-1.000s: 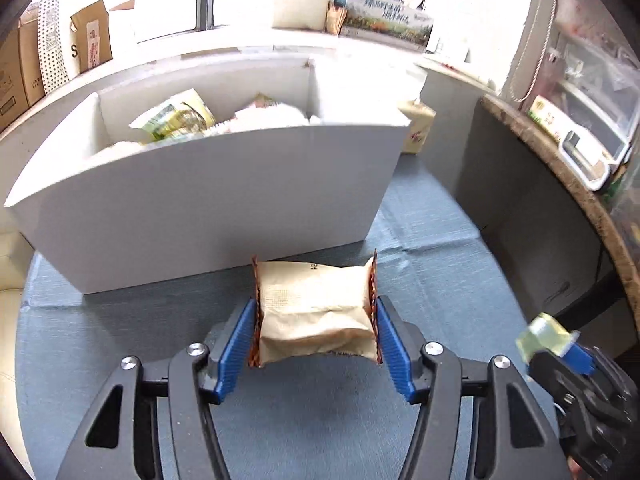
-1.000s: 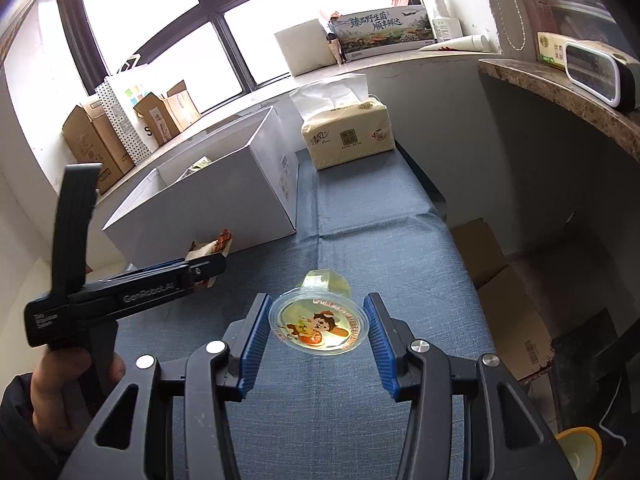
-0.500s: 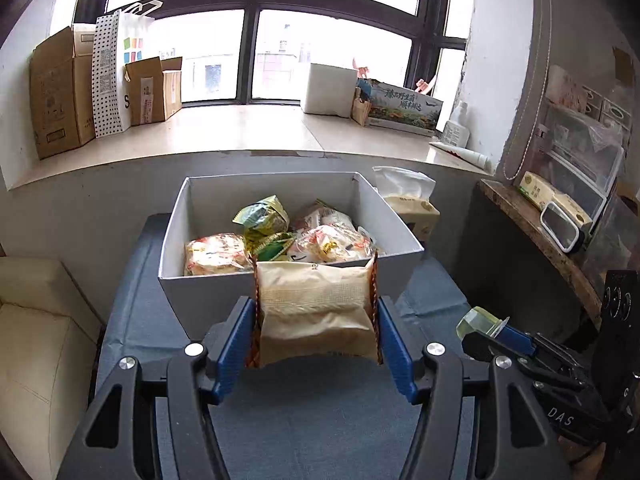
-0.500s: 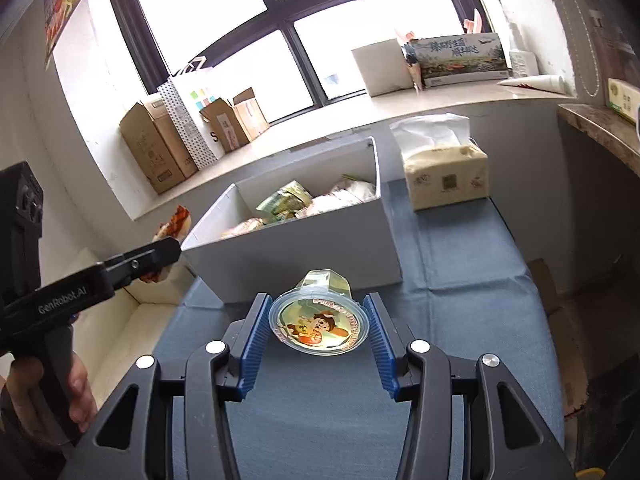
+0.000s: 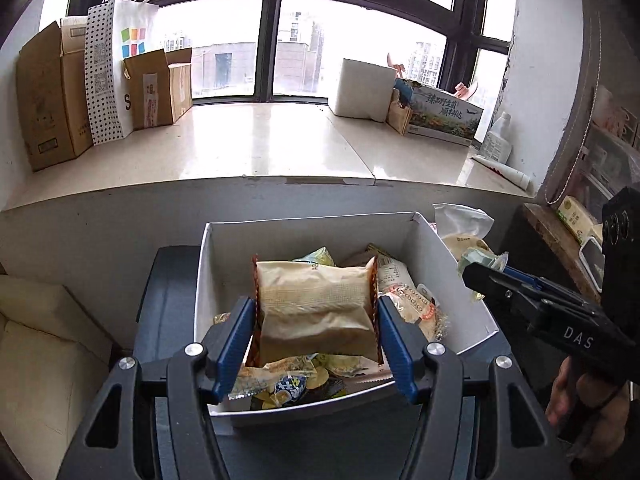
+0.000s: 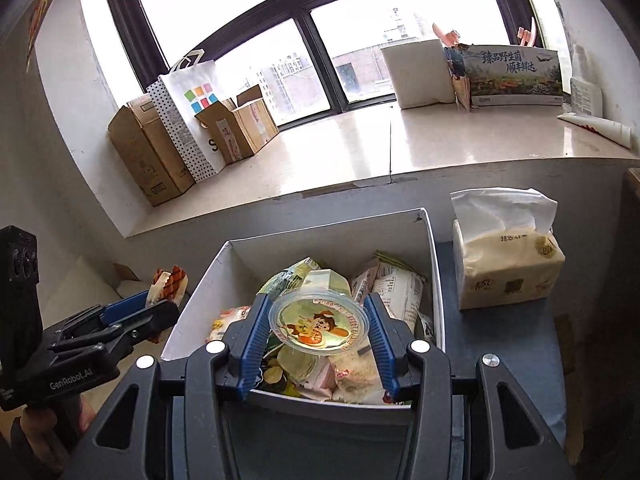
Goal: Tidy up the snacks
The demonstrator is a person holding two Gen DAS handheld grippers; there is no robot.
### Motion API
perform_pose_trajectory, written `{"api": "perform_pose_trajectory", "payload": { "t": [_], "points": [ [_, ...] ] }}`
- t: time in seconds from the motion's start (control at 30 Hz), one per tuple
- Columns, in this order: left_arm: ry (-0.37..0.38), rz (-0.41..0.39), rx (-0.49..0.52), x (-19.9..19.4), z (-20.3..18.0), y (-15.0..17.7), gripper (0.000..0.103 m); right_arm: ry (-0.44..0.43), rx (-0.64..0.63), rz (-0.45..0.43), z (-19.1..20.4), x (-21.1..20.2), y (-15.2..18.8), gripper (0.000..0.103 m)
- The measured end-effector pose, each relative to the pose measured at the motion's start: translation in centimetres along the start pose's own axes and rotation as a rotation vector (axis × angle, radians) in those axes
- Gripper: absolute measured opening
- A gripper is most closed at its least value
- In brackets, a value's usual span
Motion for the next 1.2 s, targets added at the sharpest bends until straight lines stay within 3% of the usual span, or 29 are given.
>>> {"api": "perform_pose_trajectory", "payload": {
  "t": [0.1, 0.13, 0.17, 0.2, 0.23, 0.33, 0.4, 0.6, 0.8, 1.1, 1.2],
  "points": [
    [-0.012, 0.013, 0.019, 1.6, 0.1, -0.7, 0.071, 0.038, -0.021, 0.022, -0.2, 1.9, -1.0, 0.052],
    [-0.01, 0.017, 0.022, 2.0, 0.0, -0.8, 0.078, 0.059, -0.016, 0.026, -0.5, 2.2, -1.2, 0.053],
    [-0.012, 0.029, 0.039, 2.5, -0.1, -0.9, 0.084, 0.081, -0.007, 0.032, -0.8, 2.6, -1.4, 0.06],
    [-0.037, 0.036, 0.059, 2.8, -0.1, -0.8, 0.1, 0.106, 0.007, 0.042, -1.2, 2.9, -1.6, 0.07],
    [-0.066, 0.032, 0.083, 3.0, -0.2, -0.8, 0.103, 0.115, 0.025, 0.048, -1.6, 3.0, -1.7, 0.088],
    [-0.085, 0.024, 0.122, 2.9, -0.6, -0.3, 0.103, 0.107, 0.051, 0.027, -2.1, 2.3, -1.8, 0.094],
    [-0.068, 0.024, 0.114, 2.9, -0.6, 0.0, 0.103, 0.116, 0.035, 0.013, -2.3, 2.0, -1.6, 0.103],
    [-0.073, 0.031, 0.08, 2.8, -0.2, 0.0, 0.103, 0.127, 0.01, 0.018, -2.3, 1.7, -0.3, 0.103],
    [-0.13, -0.043, 0.109, 0.6, -0.4, -0.3, 0.103, 0.166, -0.018, -0.015, -2.0, 1.1, 0.4, 0.103],
    [-0.118, -0.129, 0.062, -7.5, -0.5, 0.7, 0.103, 0.283, -0.235, -0.123, 3.1, -5.8, 1.2, 0.103],
    [-0.066, -0.168, 0.064, -11.1, -1.3, 2.0, 0.103, 0.278, -0.297, -0.161, 5.0, -9.0, 2.8, 0.103]
  ]
}}
Point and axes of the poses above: each gripper's, at about its wrist camera, not at the fingertips, and x roughly the way its jaws point, z to its left, y to its underside, the point moved 6 cm from there along x, roughly the way its jaws point, and after that the axes turned 8 degrees about x, right-handed, at the moved point
